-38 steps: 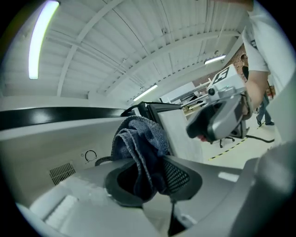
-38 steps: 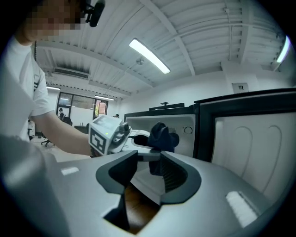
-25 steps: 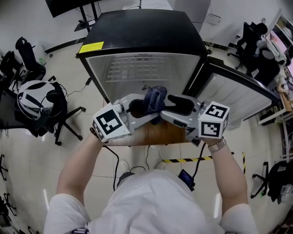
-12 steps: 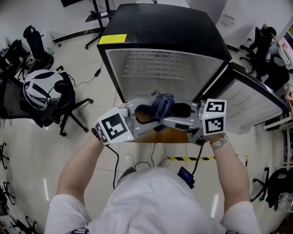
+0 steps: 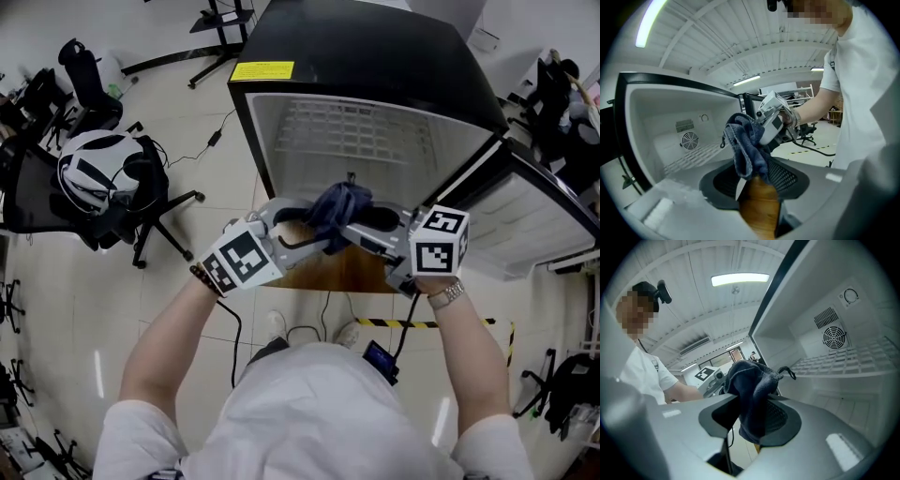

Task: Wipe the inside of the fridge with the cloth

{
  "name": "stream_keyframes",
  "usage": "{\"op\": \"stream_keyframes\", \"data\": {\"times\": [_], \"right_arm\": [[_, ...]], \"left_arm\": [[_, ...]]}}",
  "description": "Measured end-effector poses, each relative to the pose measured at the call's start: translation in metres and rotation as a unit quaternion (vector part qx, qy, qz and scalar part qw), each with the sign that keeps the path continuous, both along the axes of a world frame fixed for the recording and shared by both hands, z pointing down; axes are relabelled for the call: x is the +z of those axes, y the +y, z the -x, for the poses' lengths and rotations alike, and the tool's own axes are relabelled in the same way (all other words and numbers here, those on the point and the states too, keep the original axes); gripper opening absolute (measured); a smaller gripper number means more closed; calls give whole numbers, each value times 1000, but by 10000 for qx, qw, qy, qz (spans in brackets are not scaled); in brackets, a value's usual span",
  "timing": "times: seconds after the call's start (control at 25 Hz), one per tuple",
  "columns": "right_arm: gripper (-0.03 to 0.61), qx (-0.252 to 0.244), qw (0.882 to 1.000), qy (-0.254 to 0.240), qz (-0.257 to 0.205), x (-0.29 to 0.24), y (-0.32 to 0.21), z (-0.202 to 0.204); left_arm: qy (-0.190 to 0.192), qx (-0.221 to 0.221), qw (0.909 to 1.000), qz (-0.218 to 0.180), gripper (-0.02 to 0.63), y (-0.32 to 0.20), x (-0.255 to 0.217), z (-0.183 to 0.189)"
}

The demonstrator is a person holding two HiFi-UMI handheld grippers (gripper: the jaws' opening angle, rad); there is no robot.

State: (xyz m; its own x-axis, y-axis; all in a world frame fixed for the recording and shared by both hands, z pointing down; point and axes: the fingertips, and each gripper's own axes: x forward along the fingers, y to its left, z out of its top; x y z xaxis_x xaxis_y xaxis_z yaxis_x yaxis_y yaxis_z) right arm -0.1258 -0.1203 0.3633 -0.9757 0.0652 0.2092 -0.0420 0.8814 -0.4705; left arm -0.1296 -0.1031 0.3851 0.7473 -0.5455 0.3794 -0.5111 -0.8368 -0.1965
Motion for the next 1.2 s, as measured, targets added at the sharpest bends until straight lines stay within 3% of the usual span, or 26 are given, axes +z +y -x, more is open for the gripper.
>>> {"op": "stream_keyframes", "data": {"times": [0.2,0.36,0.48,0.92,1.2], "right_arm": [[127,609,9970,218,-419,28,-19,19],[127,968,9914,424,-776,55,-31,42],[127,1100,9878,514,-971,74,-39,62],[127,1249,9777,814,-1482,126,-75,110],[127,1250,9749,905,-1603,152,-88,135]], "left_arm": [[-46,-885,9958,227,195,-11,22,52],[42,-1841,9822,369,183,-23,36,97],[-59,-2273,9732,343,179,-31,44,120],[-287,-3071,9505,366,179,-61,62,161],[-212,-3231,9446,532,181,-72,75,170]]}}
